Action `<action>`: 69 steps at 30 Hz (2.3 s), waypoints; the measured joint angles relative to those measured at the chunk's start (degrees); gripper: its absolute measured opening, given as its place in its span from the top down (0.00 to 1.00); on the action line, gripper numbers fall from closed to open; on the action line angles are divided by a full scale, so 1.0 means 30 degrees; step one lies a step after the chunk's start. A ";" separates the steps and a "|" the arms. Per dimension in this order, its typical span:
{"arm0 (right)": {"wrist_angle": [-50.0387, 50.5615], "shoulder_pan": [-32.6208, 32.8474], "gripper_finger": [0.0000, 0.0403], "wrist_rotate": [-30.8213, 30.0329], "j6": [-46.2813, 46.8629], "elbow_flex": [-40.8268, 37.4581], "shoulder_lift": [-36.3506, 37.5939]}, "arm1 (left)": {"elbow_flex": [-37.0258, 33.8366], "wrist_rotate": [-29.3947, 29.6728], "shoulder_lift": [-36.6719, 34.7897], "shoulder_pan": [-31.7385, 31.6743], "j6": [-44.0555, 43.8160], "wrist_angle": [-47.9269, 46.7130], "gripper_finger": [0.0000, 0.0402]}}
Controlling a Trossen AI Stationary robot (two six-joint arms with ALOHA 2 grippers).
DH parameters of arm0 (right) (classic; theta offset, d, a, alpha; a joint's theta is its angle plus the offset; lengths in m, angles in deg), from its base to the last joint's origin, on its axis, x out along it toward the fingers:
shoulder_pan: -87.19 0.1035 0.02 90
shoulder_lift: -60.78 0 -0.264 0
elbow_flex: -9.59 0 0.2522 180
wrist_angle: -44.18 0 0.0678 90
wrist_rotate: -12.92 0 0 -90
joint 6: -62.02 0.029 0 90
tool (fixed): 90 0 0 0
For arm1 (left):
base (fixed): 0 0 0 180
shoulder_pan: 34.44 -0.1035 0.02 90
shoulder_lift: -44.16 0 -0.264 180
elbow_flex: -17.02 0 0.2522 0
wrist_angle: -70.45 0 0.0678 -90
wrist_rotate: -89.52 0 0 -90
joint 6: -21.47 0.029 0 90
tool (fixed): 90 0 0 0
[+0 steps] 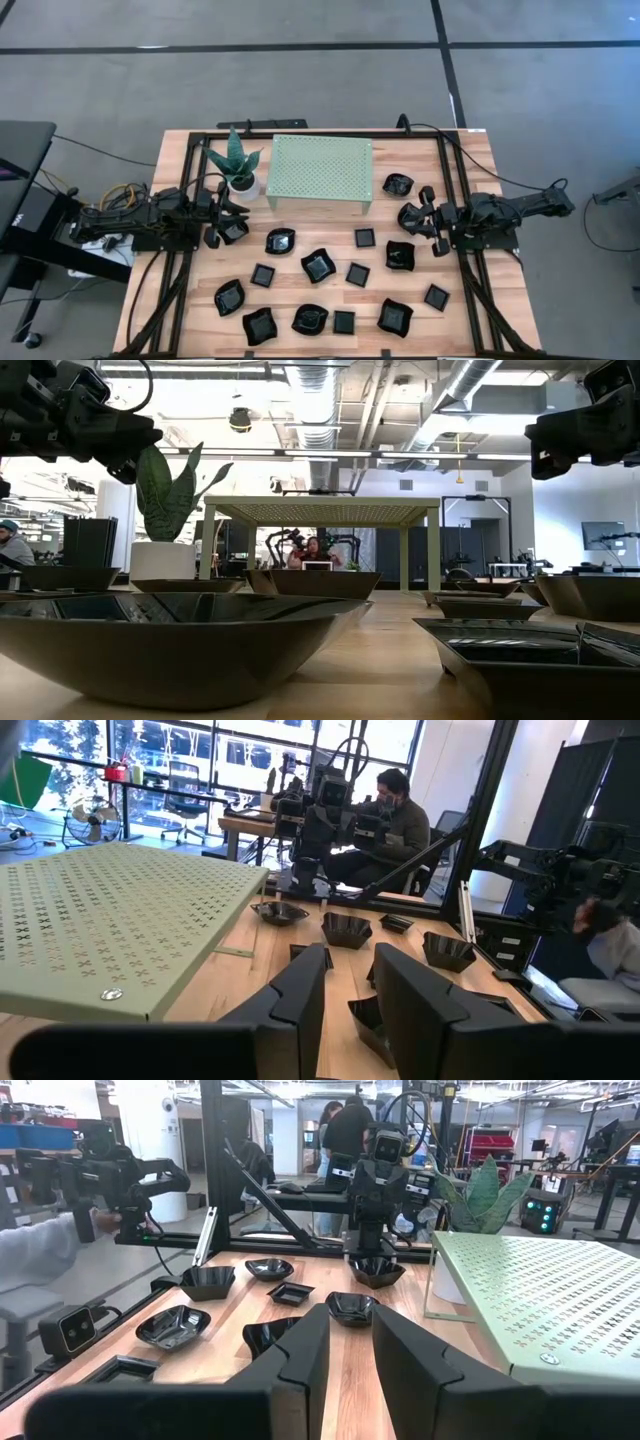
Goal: Pick & Place Mini shaped plates
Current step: Put the distorted square plate on the shelf
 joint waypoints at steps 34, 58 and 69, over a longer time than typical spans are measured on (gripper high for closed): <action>-0.8107 -0.1049 0.81 -0.1732 -0.8885 0.0233 -0.0002 | 0.0000 0.0320 0.0321 -0.0021 -0.0858 0.5315 0.77; -1.0156 -0.2454 0.59 -0.1734 -0.7140 0.0296 -0.2254 | 1.3254 0.4835 1.3707 0.2725 -0.2602 -0.6529 0.77; -1.0025 -0.2521 0.61 -0.1727 -0.5537 0.0299 -0.2254 | 1.3638 0.4862 1.7610 0.8842 -0.9339 -0.9160 0.77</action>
